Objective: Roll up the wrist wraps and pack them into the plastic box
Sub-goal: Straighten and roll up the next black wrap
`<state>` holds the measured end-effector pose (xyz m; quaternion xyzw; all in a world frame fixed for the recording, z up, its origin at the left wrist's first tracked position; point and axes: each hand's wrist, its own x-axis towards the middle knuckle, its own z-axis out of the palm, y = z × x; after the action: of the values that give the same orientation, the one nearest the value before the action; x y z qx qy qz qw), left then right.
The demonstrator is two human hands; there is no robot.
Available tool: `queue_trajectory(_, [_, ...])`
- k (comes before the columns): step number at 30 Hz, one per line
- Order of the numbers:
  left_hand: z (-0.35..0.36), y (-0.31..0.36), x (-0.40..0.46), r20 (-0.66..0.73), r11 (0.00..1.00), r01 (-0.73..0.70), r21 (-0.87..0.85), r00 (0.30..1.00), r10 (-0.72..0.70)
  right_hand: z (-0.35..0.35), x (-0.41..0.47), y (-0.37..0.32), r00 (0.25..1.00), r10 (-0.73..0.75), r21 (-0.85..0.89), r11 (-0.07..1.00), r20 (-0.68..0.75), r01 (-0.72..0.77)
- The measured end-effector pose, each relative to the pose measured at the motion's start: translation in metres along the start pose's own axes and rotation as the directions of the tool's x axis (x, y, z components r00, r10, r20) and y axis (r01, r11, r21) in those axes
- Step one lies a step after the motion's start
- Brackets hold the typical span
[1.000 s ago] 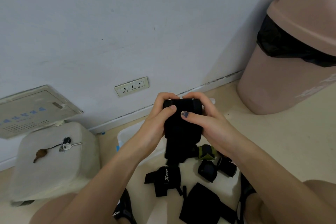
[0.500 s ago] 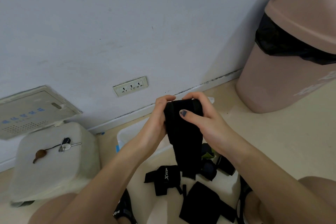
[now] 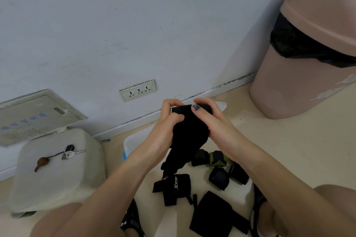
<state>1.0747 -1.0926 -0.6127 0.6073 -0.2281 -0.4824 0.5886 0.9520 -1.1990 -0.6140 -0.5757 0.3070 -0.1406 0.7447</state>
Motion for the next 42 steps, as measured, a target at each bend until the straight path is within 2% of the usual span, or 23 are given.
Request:
queue_trajectory(3, [-0.002, 0.001, 0.0, -0.041, 1.0, -0.007, 0.014, 0.999, 0.008, 0.005, 0.0, 0.001, 0.998, -0.046, -0.103, 0.994, -0.036, 0.042])
queue_trajectory(8, [0.002, -0.005, 0.0, -0.068, 0.999, 0.036, -0.036, 0.997, -0.038, 0.008, -0.004, 0.003, 0.991, -0.114, -0.089, 0.99, -0.07, 0.107])
queue_trajectory(13, [0.005, -0.007, 0.0, -0.094, 0.991, 0.136, 0.018, 0.987, -0.133, 0.013, -0.007, 0.005, 0.983, -0.175, -0.111, 0.979, -0.062, 0.168])
queue_trajectory(17, [0.0, -0.011, 0.004, -0.136, 0.995, 0.096, -0.035, 0.986, -0.1, 0.013, -0.006, 0.007, 0.989, -0.147, -0.064, 0.987, -0.033, 0.144])
queue_trajectory(22, [-0.004, -0.008, 0.006, -0.129, 0.998, 0.039, 0.055, 0.991, -0.031, 0.012, -0.002, 0.003, 0.999, -0.047, -0.077, 0.996, -0.024, 0.045])
queue_trajectory(28, [-0.001, -0.007, 0.007, -0.107, 0.998, -0.021, 0.066, 0.994, 0.028, 0.015, -0.008, -0.001, 0.988, -0.142, -0.07, 0.988, -0.063, 0.138])
queue_trajectory(32, [0.0, -0.003, 0.005, -0.062, 0.998, 0.058, 0.032, 0.997, -0.056, 0.014, -0.011, -0.001, 0.98, -0.19, -0.087, 0.979, -0.057, 0.184])
queue_trajectory(36, [-0.003, -0.002, 0.007, -0.028, 1.0, 0.025, -0.001, 0.999, -0.025, 0.009, -0.01, -0.003, 0.984, -0.175, -0.06, 0.983, -0.035, 0.172])
queue_trajectory(42, [-0.01, 0.003, 0.008, 0.001, 0.999, -0.038, -0.027, 0.999, 0.038, 0.001, -0.003, -0.003, 1.0, -0.001, -0.099, 0.995, 0.006, 0.002])
